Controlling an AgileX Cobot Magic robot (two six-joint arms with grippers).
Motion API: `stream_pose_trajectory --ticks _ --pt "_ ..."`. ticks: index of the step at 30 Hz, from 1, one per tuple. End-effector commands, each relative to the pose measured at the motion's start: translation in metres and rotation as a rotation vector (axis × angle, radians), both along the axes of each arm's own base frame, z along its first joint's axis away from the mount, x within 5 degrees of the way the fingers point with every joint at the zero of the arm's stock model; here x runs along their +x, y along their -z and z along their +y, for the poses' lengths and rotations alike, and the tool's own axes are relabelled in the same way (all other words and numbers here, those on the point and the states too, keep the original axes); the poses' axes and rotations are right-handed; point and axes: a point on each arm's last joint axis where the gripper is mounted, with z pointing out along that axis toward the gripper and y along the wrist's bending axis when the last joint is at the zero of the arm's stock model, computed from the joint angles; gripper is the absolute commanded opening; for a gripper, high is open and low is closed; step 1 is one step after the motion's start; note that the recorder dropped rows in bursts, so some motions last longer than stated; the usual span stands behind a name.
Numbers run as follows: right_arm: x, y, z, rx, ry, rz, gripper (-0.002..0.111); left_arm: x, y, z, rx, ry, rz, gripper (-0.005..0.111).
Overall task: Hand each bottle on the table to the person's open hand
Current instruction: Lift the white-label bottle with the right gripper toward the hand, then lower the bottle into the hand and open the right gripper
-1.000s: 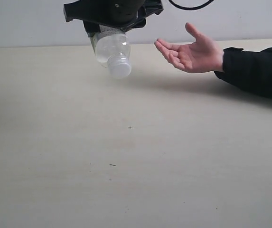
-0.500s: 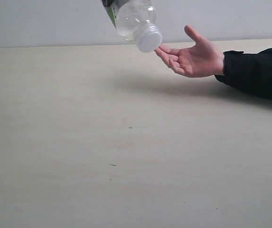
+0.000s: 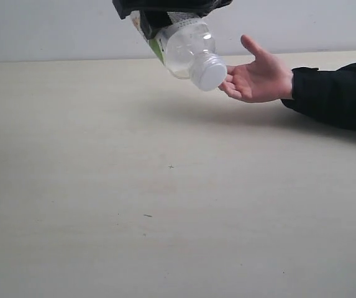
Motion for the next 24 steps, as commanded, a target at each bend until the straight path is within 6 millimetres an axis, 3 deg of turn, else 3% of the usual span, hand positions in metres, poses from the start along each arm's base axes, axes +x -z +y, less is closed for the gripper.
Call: stream_pose_trajectory --ticks 1,6,12,18,24 --pt "0.005 -0.002 -0.027 0.015 0.051 -0.047 0.0 0.0 -0.001 0.0 0.003 0.007 -0.016 0.0" --pt "0.007 0.011 -0.076 0.003 0.165 -0.018 0.0 0.0 -0.001 0.0 0.003 0.007 -0.016 0.0" --pt "0.016 0.035 -0.116 -0.031 0.266 0.024 0.0 0.0 -0.001 0.0 0.003 0.007 -0.016 0.0" --pt "0.042 0.057 -0.136 -0.007 0.329 0.037 0.0 0.0 -0.001 0.0 0.003 0.007 -0.016 0.0" --pt "0.064 0.087 -0.134 0.01 0.341 0.045 0.0 0.0 -0.001 0.0 0.003 0.007 -0.016 0.0"
